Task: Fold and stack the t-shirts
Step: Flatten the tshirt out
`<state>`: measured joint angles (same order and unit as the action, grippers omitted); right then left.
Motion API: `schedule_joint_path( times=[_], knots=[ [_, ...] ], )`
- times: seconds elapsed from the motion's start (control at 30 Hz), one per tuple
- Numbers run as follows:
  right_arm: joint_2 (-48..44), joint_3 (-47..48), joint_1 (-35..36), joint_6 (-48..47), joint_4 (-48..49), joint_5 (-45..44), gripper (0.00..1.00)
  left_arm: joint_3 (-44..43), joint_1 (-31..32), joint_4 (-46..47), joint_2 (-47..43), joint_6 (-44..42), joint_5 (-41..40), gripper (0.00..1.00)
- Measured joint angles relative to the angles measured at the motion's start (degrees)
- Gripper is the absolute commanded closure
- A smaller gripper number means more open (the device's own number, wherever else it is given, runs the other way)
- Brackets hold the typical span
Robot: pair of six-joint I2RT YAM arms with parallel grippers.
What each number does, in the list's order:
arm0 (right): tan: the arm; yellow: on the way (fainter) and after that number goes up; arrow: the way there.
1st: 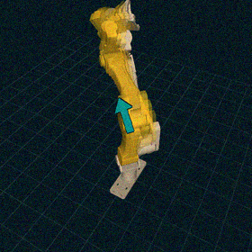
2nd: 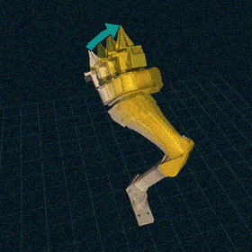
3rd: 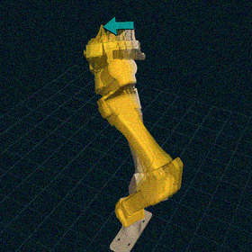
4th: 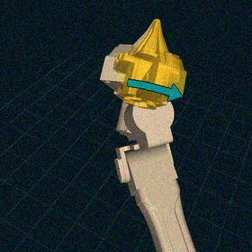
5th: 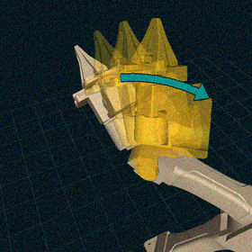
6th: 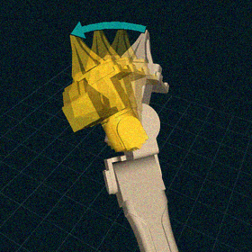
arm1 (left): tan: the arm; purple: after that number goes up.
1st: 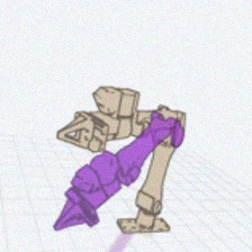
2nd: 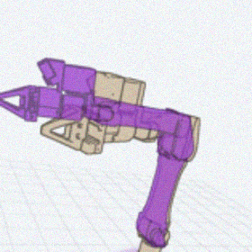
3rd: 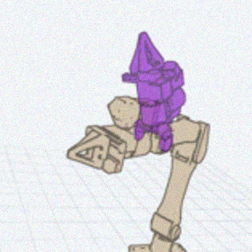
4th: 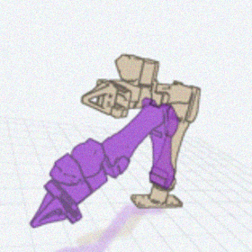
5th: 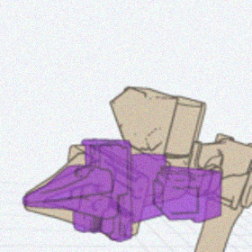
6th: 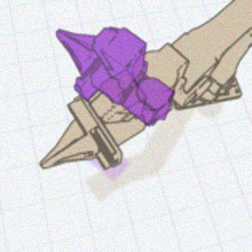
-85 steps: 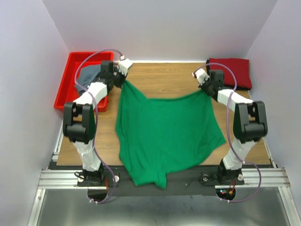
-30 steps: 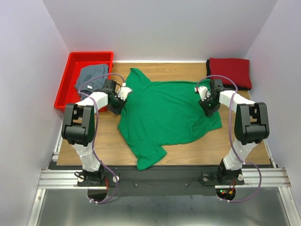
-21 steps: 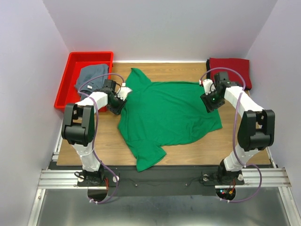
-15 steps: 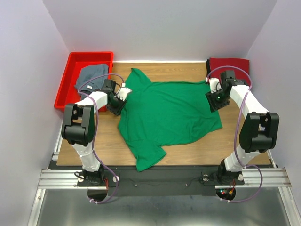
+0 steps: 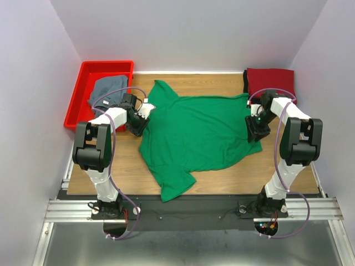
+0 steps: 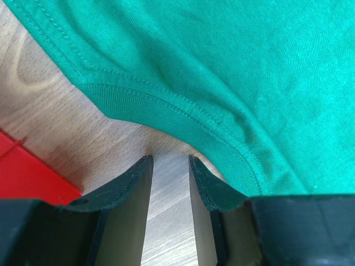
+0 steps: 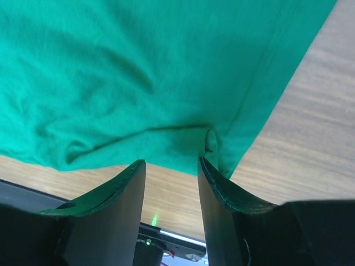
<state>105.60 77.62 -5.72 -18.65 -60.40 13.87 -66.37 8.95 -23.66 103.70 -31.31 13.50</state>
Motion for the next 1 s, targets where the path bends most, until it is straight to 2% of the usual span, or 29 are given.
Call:
schedule_joint_path(
  times=[0.43, 0.77, 1.0],
  knots=[
    [5.2, 2.1, -0.7, 2.4, 0.0, -1.4, 0.57, -0.1, 0.0, -0.2, 0.0, -0.4, 0.0, 0.56],
    [5.3, 2.5, -1.7, 2.5, -0.1, -3.2, 0.53, -0.1, 0.0, -0.2, 0.0, -0.4, 0.2, 0.56],
    [5.8, 3.5, -2.1, 2.4, -0.7, -1.3, 0.60, -0.1, 0.0, -0.2, 0.1, -0.4, 0.3, 0.56]
  ],
)
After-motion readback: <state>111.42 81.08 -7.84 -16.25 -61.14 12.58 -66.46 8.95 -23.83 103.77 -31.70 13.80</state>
